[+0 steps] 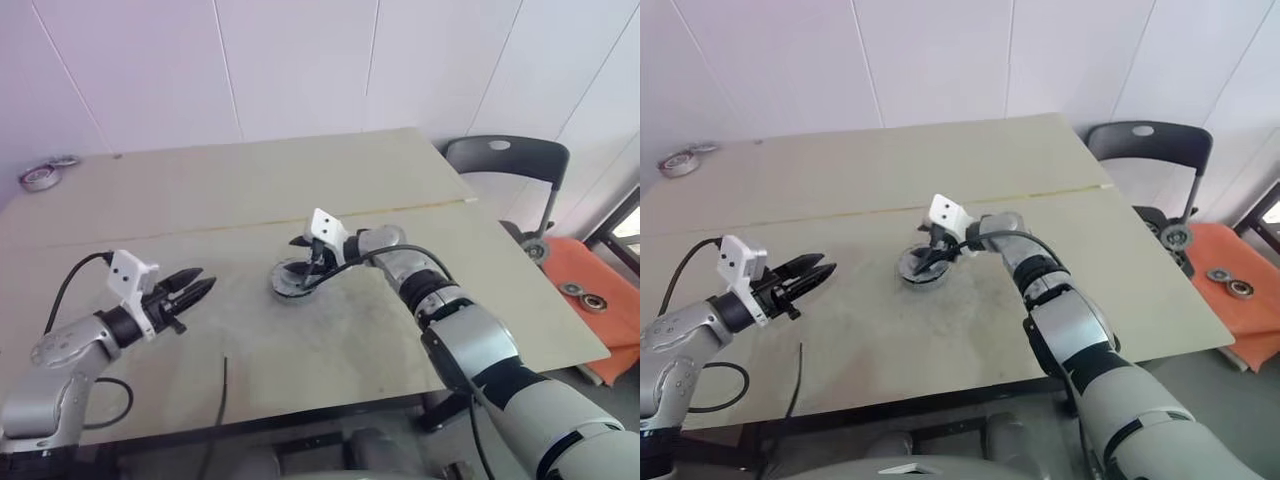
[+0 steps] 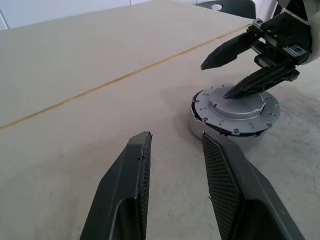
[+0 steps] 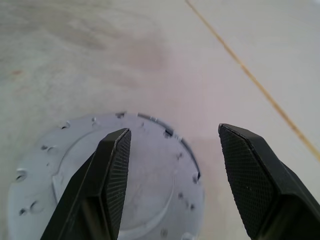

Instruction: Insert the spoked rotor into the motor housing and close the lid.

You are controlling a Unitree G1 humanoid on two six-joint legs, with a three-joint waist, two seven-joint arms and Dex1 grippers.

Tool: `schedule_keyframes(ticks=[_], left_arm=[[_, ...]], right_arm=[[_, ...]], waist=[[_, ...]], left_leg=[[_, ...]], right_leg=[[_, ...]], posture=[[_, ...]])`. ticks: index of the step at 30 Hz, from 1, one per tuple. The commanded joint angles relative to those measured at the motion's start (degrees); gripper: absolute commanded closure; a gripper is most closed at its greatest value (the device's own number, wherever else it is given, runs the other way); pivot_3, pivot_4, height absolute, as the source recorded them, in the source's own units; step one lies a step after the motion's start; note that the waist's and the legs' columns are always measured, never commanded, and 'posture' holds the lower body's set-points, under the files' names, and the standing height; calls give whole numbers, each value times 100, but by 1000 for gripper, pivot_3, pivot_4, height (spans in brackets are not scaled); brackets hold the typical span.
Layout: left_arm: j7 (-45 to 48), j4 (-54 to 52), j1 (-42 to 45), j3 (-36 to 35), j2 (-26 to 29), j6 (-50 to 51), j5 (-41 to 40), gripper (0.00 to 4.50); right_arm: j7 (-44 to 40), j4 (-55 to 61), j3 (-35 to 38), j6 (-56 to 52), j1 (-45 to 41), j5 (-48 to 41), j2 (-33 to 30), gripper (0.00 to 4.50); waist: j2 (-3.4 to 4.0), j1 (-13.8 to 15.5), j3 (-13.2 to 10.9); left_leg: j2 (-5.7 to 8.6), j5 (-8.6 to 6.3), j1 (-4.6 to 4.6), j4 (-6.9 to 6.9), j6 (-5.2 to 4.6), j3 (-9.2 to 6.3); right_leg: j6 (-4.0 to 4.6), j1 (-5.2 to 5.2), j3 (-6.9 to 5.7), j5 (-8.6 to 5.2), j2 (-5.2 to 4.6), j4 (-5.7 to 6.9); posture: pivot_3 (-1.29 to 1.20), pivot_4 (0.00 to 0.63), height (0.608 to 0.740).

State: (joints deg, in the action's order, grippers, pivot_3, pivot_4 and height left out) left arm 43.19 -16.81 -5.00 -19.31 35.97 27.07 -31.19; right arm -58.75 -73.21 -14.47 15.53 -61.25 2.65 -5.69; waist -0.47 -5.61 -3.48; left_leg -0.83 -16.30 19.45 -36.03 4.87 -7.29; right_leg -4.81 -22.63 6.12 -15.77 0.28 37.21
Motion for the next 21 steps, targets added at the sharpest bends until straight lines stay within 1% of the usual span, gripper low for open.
schedule_keyframes(ticks=[1,8,13,16,18,21], left_arm=[[-67,-262,10,-161,78,18,-97,2798],[-128,-290,31,-115,118,94,-108,2798],[-123,-341,-31,-190,168,145,-143,2798],[-177,-416,-82,-212,175,175,-172,2798],[-209,-458,-130,-228,166,185,-184,2798],[-251,-505,-185,-246,144,200,-202,2798]], right_arm=[[-222,-22,120,62,-202,112,-55,1574],[-431,-50,189,47,-247,256,-148,1574],[-326,-84,166,67,-215,431,-110,1574],[-404,-97,158,43,-207,500,-84,1574],[-648,-75,193,2,-201,456,-54,1574],[-1356,42,242,-43,-165,312,3,1574]], waist=[[0,-23,0],[0,-34,0],[0,-35,0],[0,-34,0],[0,-35,1],[0,-42,1]], left_leg=[[0,0,-1,-1,0,0],[0,0,-6,-2,0,0],[0,0,-6,0,0,0],[0,0,-8,-2,0,0],[0,0,-9,-4,0,0],[0,0,-9,-4,0,0]], right_leg=[[0,1,0,0,0,0],[0,7,0,0,1,0],[0,6,0,0,1,1],[0,8,0,0,1,1],[0,10,0,0,1,1],[0,11,0,0,1,1]], posture=[[0,0,740],[0,0,740],[0,0,740],[0,0,740],[0,0,740],[0,0,740]])
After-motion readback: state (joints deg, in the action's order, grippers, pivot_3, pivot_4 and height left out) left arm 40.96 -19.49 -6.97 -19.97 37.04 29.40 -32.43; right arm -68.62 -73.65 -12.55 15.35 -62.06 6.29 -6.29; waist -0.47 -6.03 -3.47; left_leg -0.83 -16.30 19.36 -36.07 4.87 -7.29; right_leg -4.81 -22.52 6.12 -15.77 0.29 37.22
